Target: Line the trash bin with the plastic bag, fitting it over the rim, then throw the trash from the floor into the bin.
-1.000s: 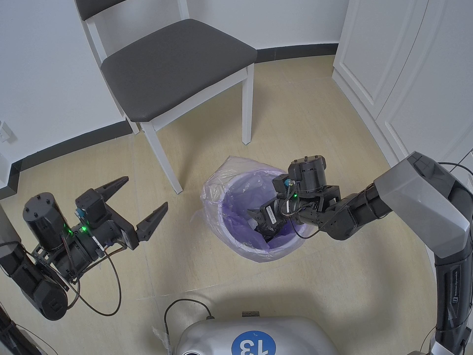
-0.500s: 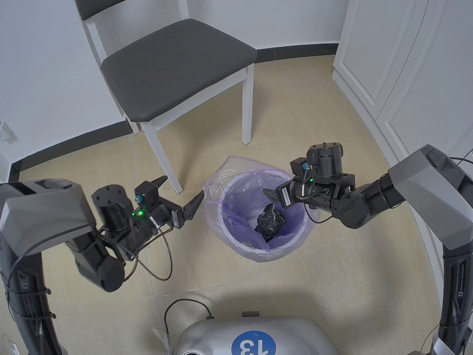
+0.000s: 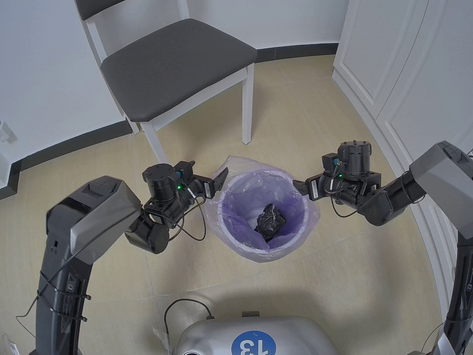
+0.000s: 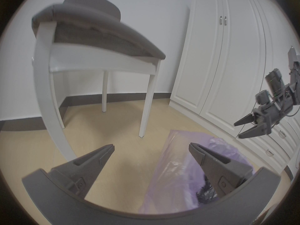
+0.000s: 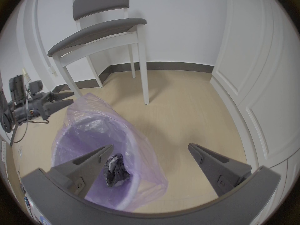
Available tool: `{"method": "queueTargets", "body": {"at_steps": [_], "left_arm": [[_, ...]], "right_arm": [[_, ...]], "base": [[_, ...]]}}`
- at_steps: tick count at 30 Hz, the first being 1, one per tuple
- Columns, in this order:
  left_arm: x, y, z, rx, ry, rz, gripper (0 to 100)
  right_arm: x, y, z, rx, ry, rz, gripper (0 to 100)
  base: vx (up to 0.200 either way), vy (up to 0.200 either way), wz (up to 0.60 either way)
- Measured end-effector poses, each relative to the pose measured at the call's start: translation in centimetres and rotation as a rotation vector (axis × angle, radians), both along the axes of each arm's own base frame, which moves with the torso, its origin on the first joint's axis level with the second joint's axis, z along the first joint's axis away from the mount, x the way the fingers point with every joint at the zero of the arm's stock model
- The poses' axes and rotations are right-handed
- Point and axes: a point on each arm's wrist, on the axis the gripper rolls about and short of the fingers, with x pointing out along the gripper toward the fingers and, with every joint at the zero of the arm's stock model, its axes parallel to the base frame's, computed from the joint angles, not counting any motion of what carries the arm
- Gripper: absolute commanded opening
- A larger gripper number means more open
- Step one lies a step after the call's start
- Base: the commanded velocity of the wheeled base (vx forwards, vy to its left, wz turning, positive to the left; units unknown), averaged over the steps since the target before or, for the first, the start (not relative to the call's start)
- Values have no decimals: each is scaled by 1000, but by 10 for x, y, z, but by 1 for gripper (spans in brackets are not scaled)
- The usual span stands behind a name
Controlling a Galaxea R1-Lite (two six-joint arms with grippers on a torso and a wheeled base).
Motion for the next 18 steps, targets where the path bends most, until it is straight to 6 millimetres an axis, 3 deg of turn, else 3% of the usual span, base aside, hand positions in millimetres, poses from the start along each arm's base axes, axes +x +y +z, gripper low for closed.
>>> {"method": "queueTargets", "body": {"at_steps": [9, 18], "left_arm": [[34, 2, -50, 23, 111, 33, 100], [41, 15, -86, 33, 155, 62, 100]], "right_arm": [[-15, -39, -8, 9, -6, -78, 100], [-20, -45, -23, -7, 32, -84, 100]], "base": [[0, 0, 0], [0, 0, 0]]}}
